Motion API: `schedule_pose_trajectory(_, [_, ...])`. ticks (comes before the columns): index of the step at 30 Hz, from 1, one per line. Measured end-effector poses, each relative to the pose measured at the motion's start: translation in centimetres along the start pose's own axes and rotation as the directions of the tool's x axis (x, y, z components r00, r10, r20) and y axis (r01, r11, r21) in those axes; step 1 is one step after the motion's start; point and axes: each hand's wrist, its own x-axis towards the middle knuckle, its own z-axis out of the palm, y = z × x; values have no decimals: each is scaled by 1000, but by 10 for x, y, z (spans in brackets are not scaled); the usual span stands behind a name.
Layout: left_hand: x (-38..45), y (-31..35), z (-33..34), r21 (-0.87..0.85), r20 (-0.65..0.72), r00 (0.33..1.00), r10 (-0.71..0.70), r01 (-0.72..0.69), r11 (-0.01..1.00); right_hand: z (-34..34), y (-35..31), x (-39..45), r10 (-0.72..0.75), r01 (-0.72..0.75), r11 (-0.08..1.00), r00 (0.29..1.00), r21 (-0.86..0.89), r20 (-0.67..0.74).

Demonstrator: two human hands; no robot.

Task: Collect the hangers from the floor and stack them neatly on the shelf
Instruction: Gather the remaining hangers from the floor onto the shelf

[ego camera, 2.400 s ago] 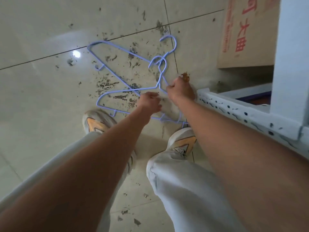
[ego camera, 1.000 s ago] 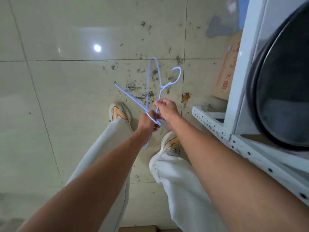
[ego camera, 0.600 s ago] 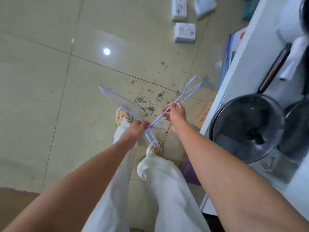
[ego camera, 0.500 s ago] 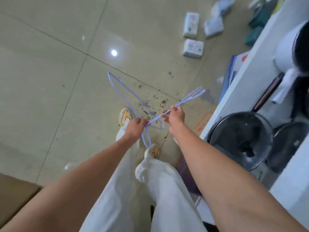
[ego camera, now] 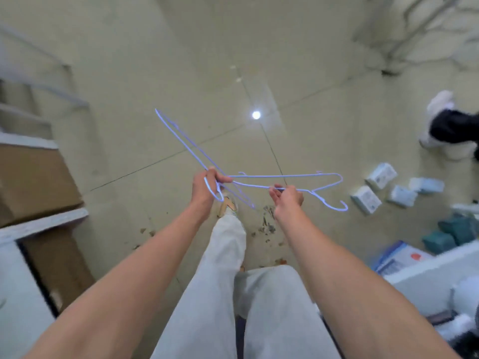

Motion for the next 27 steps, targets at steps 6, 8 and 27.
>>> schedule_pose_trajectory(6, [-16, 26, -97, -225, -121, 985, -124, 94, 970, 60, -14, -62, -39, 65, 983, 988, -174, 148])
schedule_pose_trajectory(8, [-31, 38, -111, -247, -128, 986, -109, 75, 966, 73, -22, -77, -65, 109, 968, 979, -225, 193])
schedule_pose_trajectory(27, [-166, 114, -123, -844, -531, 671, -518, -359, 399, 165, -67, -236, 320, 933, -164, 358, -321, 877])
